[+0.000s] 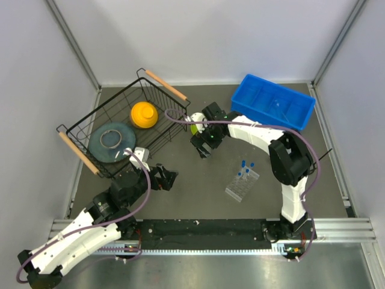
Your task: Organize the chemistry lab equipment
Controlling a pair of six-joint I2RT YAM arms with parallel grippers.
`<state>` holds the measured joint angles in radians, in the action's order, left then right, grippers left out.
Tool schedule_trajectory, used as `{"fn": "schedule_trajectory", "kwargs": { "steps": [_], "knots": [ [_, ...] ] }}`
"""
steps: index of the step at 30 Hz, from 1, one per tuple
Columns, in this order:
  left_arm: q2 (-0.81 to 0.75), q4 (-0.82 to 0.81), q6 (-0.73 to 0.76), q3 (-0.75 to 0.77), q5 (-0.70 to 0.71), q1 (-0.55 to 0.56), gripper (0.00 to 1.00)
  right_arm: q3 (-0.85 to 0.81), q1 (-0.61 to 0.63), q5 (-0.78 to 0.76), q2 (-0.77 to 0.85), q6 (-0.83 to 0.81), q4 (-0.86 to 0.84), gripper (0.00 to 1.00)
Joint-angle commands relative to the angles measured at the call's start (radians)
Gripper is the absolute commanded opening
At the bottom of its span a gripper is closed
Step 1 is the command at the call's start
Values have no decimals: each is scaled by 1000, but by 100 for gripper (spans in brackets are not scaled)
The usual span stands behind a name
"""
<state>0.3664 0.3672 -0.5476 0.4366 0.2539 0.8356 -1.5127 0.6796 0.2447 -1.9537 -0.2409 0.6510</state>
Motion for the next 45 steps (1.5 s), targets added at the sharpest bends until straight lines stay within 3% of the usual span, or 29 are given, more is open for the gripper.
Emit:
{"fn": "schedule_trajectory", "kwargs": {
  "steps": [1, 16, 29, 33, 36, 39, 45],
  "knots": [
    [-6, -36, 8, -12, 5, -4, 99, -29, 12, -16, -19, 22, -30, 94],
    [-3, -36, 6, -9, 2, -4, 99, 3, 44, -47, -31, 15, -53, 67],
    [-12, -19, 5, 7, 1, -4, 99, 6, 49, -91, -47, 3, -53, 63],
    [-21, -11, 0, 5, 2, -4, 99, 3, 49, -93, -42, 3, -53, 42],
    [-30, -10, -3, 4, 2, -4, 99, 5, 49, -96, -18, -1, -53, 21],
    [-37, -4, -5, 8, 1, -4, 99, 14, 49, -102, 39, -21, -51, 15],
    [-37, -8, -3, 11, -1, -4, 99, 62, 18, -93, 188, -70, -37, 12]
  ]
}}
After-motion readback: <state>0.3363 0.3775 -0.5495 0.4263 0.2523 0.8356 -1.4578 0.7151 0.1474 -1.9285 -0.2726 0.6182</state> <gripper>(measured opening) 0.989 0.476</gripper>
